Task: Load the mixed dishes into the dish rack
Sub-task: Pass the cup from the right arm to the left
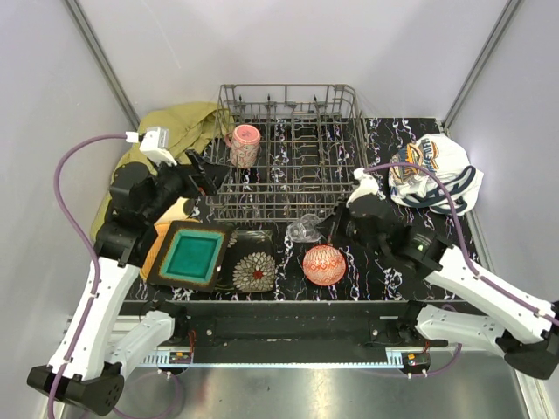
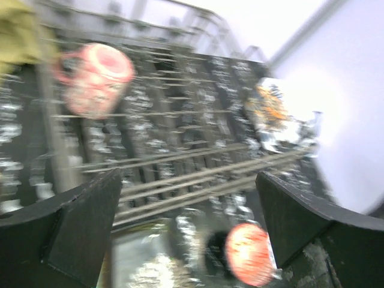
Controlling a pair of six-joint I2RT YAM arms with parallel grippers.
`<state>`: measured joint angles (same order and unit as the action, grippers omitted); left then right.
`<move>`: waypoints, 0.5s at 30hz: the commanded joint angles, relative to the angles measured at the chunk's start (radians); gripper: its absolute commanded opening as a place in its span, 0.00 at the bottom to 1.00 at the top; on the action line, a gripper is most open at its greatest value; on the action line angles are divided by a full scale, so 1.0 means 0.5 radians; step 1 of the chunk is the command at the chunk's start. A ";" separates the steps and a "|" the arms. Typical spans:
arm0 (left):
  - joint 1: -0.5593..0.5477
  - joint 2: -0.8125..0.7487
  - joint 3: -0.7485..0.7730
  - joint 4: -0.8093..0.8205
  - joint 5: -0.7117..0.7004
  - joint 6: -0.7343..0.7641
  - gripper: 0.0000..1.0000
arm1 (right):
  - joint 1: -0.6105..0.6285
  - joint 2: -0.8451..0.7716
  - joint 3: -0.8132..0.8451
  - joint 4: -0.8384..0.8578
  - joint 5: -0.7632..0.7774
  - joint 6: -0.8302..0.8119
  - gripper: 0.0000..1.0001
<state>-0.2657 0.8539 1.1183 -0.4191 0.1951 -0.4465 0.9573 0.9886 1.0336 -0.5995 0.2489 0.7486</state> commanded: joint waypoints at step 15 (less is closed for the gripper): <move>0.007 -0.020 -0.543 1.537 0.831 -1.214 0.99 | -0.328 0.020 0.136 0.938 -0.795 0.260 0.00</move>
<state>-0.2653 0.8574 0.8848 0.1589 0.5396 -0.9306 0.8314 1.0149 1.1042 -0.3439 -0.0193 0.7975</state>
